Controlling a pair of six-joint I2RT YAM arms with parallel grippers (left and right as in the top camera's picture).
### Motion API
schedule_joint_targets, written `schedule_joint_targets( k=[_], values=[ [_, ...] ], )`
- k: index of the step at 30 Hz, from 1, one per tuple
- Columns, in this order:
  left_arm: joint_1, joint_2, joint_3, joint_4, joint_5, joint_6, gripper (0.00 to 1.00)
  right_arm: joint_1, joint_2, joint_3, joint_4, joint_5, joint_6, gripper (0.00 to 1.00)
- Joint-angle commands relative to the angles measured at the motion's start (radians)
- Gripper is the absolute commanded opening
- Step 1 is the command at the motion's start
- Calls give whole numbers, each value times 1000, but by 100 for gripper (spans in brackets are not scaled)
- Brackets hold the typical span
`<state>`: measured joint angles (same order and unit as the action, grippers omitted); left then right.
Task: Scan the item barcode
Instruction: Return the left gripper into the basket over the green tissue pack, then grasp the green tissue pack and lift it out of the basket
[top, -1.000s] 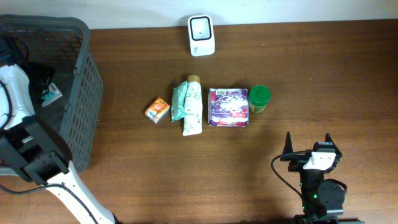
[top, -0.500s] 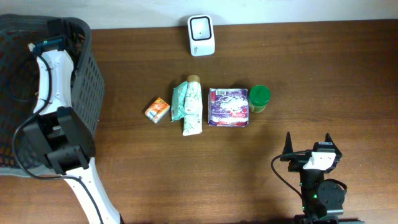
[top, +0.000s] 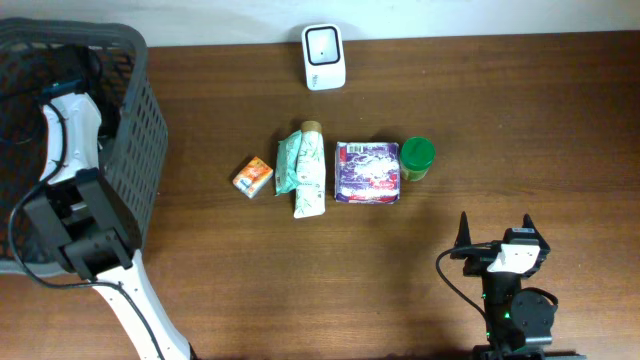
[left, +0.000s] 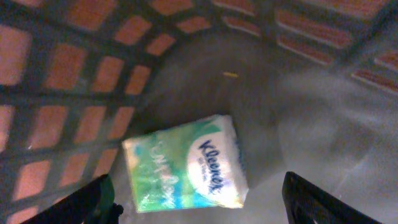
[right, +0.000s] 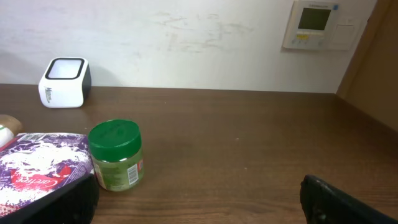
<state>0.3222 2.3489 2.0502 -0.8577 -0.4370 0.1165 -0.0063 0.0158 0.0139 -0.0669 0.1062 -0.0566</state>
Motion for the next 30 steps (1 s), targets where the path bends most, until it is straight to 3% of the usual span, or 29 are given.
schedule_joint_targets(
  k=[1, 3, 5, 7, 9, 10, 13, 17, 22, 23, 26, 30],
  values=[
    [-5, 76, -6, 31, 31, 139, 84, -7, -5, -8, -4, 2, 1, 98],
    [-5, 91, -6, 31, 31, 147, 84, -7, -5, -8, -4, 2, 1, 98],
    [-2, 114, -6, 32, 30, 148, 75, -7, -5, -8, -4, 2, 1, 98],
    [3, 132, -6, 39, 30, 148, 53, -7, -5, -8, -4, 2, 1, 98],
    [6, 138, -6, 47, 29, 147, 46, -7, -5, -8, -4, 2, 1, 98],
    [10, 138, -6, 60, 27, 147, 31, -7, -5, -8, -4, 2, 1, 98],
    [10, 138, -6, 119, -69, 147, 33, -7, -5, -8, -4, 2, 1, 98],
    [19, 140, -6, 150, -27, 191, 62, -7, -5, -8, -4, 2, 1, 98],
    [47, 144, -6, 99, 82, 195, 51, -7, -5, -8, -4, 2, 1, 98],
    [49, 144, -6, 85, 106, 194, 45, -7, -5, -8, -4, 2, 1, 99],
    [50, 144, -6, 56, 108, 192, 0, -7, -5, -8, -4, 2, 1, 98],
    [46, 93, 0, 48, 82, 97, 0, -7, -5, -8, -4, 2, 1, 98]
  ],
)
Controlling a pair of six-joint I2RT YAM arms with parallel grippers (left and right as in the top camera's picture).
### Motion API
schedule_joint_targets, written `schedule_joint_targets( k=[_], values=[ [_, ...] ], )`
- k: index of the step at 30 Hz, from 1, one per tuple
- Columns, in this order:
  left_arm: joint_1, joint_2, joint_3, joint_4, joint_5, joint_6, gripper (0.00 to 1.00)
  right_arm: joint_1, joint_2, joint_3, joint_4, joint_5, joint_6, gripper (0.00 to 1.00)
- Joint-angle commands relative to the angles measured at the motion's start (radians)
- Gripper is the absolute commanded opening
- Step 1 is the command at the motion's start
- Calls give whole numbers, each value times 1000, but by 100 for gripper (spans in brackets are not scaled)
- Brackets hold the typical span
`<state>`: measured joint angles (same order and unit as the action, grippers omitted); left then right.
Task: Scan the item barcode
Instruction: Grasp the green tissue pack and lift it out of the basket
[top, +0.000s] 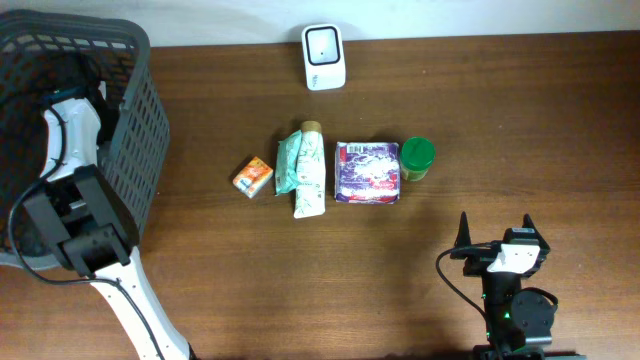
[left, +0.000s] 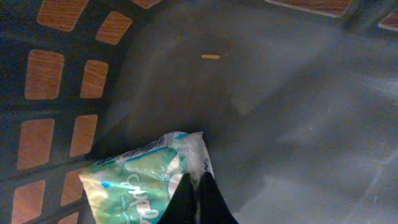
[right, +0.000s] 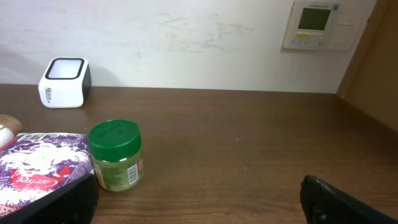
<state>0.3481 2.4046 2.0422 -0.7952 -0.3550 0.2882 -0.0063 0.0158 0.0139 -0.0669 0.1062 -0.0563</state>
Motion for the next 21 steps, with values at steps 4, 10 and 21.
schedule_joint_targets(
  k=[4, 10, 21],
  values=[
    [21, -198, 21, -27, 2, -217, 0, -7, -5, -8, -4, 2, 1, 98],
    [26, -557, 21, -61, 311, -322, 0, -7, -5, -8, -4, 2, 1, 98],
    [-116, -864, 20, -289, 1162, -474, 0, -7, -5, -8, -4, 2, 1, 98]
  ],
)
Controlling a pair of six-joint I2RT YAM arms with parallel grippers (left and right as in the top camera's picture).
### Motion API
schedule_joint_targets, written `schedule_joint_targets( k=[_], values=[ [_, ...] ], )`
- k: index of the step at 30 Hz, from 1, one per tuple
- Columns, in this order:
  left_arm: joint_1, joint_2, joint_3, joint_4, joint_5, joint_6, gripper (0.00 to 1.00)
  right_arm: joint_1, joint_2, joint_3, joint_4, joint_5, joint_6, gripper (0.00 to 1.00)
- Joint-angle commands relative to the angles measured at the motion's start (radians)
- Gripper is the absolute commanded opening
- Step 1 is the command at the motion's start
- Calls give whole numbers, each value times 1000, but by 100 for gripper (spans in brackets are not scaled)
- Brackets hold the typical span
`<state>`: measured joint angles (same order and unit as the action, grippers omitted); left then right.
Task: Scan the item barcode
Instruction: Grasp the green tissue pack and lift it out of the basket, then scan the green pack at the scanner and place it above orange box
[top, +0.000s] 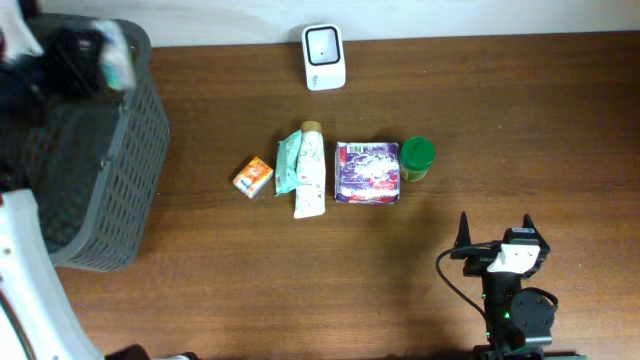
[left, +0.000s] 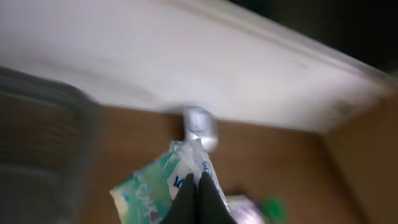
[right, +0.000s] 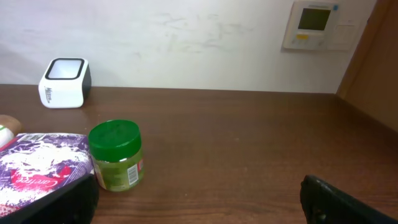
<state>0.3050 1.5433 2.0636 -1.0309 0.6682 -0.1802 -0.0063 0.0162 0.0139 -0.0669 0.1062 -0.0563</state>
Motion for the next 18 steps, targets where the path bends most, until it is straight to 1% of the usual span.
schedule_joint_targets(
  k=[1, 2, 3, 4, 6, 9, 13, 18],
  values=[
    [-118, 1, -1, -91, 103, -1, 0, -7, -5, -8, -4, 2, 1, 98],
    [-145, 2, -1, -115, 73, -2, 0, -7, -5, -8, -4, 2, 1, 98],
    [-209, 10, -1, -151, -17, -2, 0, -7, -5, -8, -4, 2, 1, 98],
    [-270, 25, -1, -179, -150, -2, 0, -7, -5, -8, -4, 2, 1, 98],
    [-352, 59, -1, -217, -320, -3, 0, -7, -5, -8, -4, 2, 1, 98],
    [-478, 148, -2, -253, -453, -2, 0, -7, -5, -8, -4, 2, 1, 98],
    [-613, 320, -2, -266, -716, -3, 0, -7, -5, -8, -4, 2, 1, 98],
    [-689, 520, -2, -238, -896, -3, 0, -7, -5, -8, -4, 2, 1, 98]
  ],
)
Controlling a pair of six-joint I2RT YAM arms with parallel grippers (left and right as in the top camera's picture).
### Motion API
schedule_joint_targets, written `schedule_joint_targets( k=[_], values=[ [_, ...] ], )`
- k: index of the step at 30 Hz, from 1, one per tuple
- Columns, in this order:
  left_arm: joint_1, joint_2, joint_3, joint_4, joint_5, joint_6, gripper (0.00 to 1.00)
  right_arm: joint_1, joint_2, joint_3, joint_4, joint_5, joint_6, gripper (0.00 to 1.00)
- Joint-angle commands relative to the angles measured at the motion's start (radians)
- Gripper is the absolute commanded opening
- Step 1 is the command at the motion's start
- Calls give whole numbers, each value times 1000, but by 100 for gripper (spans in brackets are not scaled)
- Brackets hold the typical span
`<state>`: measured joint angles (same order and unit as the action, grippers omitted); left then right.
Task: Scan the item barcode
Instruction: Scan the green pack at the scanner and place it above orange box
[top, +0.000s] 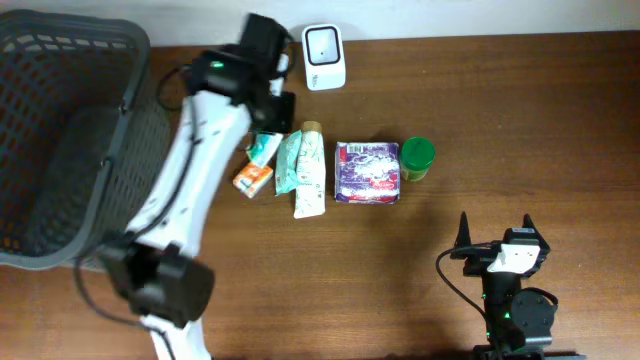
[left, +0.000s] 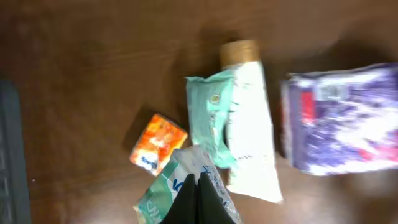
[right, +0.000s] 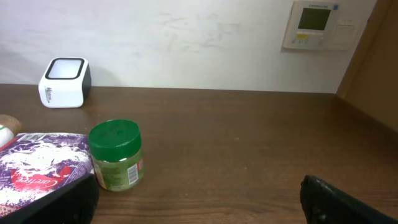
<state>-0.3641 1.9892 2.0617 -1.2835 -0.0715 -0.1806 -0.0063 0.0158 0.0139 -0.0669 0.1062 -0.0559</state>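
My left gripper (top: 267, 138) is shut on a green-and-white Kleenex tissue pack (top: 261, 150), gripped by its top edge. In the left wrist view the pack (left: 176, 186) hangs from the closed fingers (left: 200, 198) above the table, over the orange box (left: 158, 143). The white barcode scanner (top: 324, 43) stands at the table's far edge, behind and to the right of the pack. My right gripper (top: 497, 243) rests open near the front right, with nothing between its fingers (right: 78, 199).
A row of items lies mid-table: an orange box (top: 252, 177), a green wipes pack (top: 298, 160) on a white tube (top: 309, 200), a purple packet (top: 367, 172) and a green-lidded jar (top: 417, 158). A dark mesh basket (top: 60, 140) fills the left side.
The left gripper, still shut on the tissue pack, was over the basket's far rim at the top left. It is now over the table by the orange box. The right arm has not moved.
My left gripper was open above the tissue pack lying in the basket. Then it was shut on the pack's edge inside the basket. Then it held the pack up at the basket's far rim, and now holds it over the row of items.
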Motion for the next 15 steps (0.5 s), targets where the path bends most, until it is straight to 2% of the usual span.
schedule_joint_targets(
  k=[1, 3, 6, 11, 12, 14, 15],
  values=[
    [-20, 117, 0, 43, -196, -6, 0, -7, -5, -8, -4, 2, 0, 98],
    [-16, 172, 0, 134, -259, -7, 0, -7, -5, -8, -4, 2, 0, 98],
    [-11, 235, 0, 247, -262, -7, 0, -7, -5, -8, -4, 2, 0, 98],
    [-13, 303, 0, 268, -265, -6, 3, -7, -5, -8, -4, 2, 0, 98],
    [-13, 313, 0, 252, -264, -6, 14, -7, -5, -8, -4, 2, 0, 98],
    [-13, 317, 0, 230, -257, -6, 21, -7, -5, -8, -4, 2, 0, 98],
    [-13, 317, 0, 214, -257, -6, 34, -7, -5, -8, -4, 2, 0, 98]
  ],
)
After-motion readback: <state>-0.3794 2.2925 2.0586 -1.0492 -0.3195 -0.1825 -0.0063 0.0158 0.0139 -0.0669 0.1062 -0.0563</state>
